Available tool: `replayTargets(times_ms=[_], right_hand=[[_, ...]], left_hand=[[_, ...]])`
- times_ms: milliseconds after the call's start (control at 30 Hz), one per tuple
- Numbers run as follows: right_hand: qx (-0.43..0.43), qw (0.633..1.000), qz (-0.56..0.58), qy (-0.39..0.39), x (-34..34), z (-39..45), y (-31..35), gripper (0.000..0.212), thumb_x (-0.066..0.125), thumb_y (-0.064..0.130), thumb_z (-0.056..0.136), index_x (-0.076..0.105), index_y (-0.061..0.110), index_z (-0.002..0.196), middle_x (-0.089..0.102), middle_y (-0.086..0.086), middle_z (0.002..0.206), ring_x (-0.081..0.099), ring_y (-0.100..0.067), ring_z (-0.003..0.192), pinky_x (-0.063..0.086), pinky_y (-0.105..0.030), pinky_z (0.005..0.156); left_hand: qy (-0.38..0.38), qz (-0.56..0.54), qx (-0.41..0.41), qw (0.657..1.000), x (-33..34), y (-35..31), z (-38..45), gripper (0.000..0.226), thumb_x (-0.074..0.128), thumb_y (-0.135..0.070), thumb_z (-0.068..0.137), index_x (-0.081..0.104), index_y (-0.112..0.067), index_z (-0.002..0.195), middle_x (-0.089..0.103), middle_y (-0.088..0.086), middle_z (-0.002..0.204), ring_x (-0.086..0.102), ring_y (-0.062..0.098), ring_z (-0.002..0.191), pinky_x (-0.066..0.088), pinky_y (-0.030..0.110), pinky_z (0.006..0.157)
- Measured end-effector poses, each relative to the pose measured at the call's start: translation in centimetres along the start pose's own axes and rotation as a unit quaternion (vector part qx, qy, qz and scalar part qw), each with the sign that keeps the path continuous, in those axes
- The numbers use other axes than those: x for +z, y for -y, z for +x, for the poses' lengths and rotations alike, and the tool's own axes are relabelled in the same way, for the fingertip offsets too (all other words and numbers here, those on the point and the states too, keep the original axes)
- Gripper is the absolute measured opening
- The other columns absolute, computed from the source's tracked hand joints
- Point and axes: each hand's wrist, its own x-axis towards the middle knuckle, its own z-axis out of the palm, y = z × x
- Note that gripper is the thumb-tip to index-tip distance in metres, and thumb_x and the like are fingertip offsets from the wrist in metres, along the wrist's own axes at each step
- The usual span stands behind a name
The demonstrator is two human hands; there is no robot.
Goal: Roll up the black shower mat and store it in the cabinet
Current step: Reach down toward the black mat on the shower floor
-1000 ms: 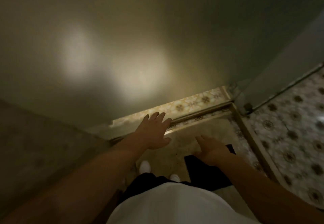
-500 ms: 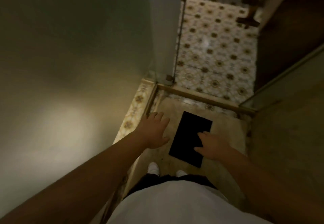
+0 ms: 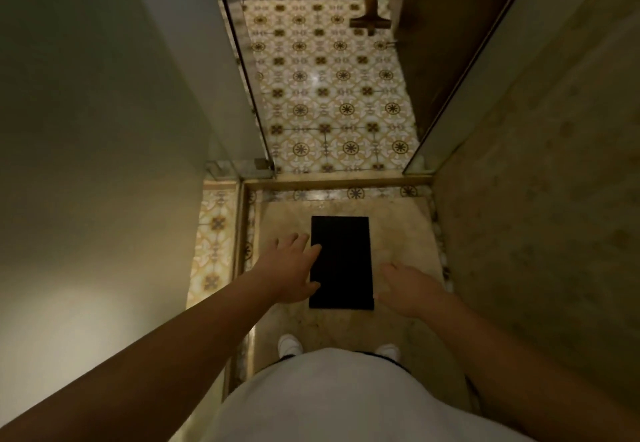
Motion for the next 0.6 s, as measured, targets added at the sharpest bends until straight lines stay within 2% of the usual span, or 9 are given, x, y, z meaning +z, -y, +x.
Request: replayTargets(times_ms=[100,267,400,467,600], right_hand=[[-0.005,1.000,-0.018,0.001,-0.2,-0.1,-1.5,0.069,0.046,0.055,0.088,0.029,0.017,0.143,0.043,-0.008,0.141,0.048,-0.026,0.118,0.046,-0.036,0.089],[-0.026,0.999,-0.026,0.006,-0.2,1.0,-3.8,0.062,0.049,0.054,0.085,0.037,0.021,0.135,0.050,-0.006,0.132,0.052,-0.024,0.108,0.041,-0.032,0.072],[-0.047,0.996,-0.057,0.039,0.3,2.5,-5.4,0.057,0.049,0.056,0.085,0.039,0.021,0.129,0.053,-0.006,0.124,0.053,-0.024,0.102,0.041,-0.032,0.068],[-0.059,0.995,-0.068,0.044,0.5,3.2,-5.7,0.058,0.048,0.057,0.086,0.039,0.019,0.129,0.053,-0.007,0.123,0.053,-0.024,0.103,0.042,-0.033,0.069],[-0.072,0.991,-0.084,0.071,1.8,5.4,-6.2,0.058,0.052,0.042,0.089,0.031,0.017,0.138,0.044,-0.011,0.138,0.051,-0.029,0.110,0.047,-0.038,0.080]], left_hand=[[0.011,0.002,-0.013,1.000,0.1,-1.5,0.3,0.083,0.042,-0.063,0.085,0.012,-0.023,0.150,0.012,0.014,0.159,0.011,0.034,0.145,0.018,0.054,0.112],[0.029,-0.020,-0.033,0.999,0.8,-3.4,1.3,0.083,0.041,-0.063,0.084,0.012,-0.022,0.150,0.011,0.015,0.159,0.011,0.035,0.144,0.021,0.055,0.113],[0.046,-0.049,-0.058,0.996,1.5,-4.4,2.4,0.082,0.042,-0.062,0.084,0.013,-0.021,0.149,0.010,0.016,0.159,0.010,0.035,0.145,0.020,0.055,0.112],[0.048,-0.065,-0.074,0.994,2.1,-4.6,3.0,0.082,0.043,-0.062,0.084,0.014,-0.022,0.149,0.010,0.015,0.159,0.011,0.034,0.145,0.020,0.055,0.111],[0.077,-0.087,-0.077,0.990,4.7,-4.3,5.0,0.083,0.044,-0.062,0.083,0.014,-0.022,0.149,0.009,0.013,0.160,0.008,0.031,0.146,0.019,0.054,0.112]])
